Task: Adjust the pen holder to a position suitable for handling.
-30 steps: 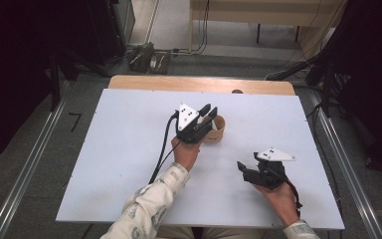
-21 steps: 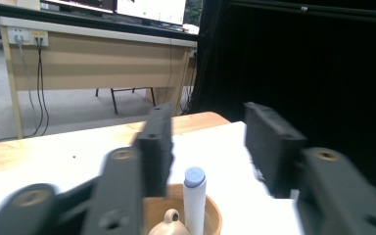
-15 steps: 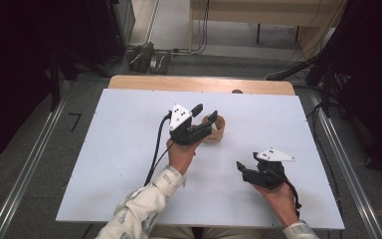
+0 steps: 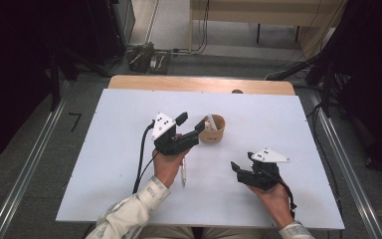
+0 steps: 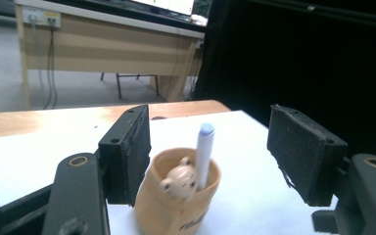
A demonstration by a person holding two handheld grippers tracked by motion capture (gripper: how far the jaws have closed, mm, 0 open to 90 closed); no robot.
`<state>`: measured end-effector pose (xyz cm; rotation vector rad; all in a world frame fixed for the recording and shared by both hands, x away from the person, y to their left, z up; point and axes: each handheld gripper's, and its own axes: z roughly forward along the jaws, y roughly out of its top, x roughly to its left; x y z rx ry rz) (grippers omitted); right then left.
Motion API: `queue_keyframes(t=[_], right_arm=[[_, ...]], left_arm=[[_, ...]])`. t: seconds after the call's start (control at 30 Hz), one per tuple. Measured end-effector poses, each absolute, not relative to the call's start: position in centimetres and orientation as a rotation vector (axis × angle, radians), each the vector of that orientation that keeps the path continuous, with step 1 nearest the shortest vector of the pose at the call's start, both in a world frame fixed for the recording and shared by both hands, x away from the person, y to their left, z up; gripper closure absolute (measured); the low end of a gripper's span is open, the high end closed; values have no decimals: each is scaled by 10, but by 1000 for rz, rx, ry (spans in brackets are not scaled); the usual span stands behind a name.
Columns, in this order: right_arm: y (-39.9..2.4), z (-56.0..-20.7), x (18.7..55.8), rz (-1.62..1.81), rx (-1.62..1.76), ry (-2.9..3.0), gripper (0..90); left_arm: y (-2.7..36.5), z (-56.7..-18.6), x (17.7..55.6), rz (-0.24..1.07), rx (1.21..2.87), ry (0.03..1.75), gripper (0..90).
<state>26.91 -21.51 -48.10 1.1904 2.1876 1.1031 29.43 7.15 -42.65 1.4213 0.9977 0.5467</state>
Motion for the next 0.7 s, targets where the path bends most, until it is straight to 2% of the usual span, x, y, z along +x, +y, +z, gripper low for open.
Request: queue_keyframes(t=[0.3, 0.7], right_arm=[[-201, -481, 266, 1117, 1161, 2198, 277], [-168, -486, 260, 1131, 1133, 2234, 277]], left_arm=[[86, -435, 287, 586, 1443, 1063, 221], [112, -447, 281, 632, 1447, 1126, 217]])
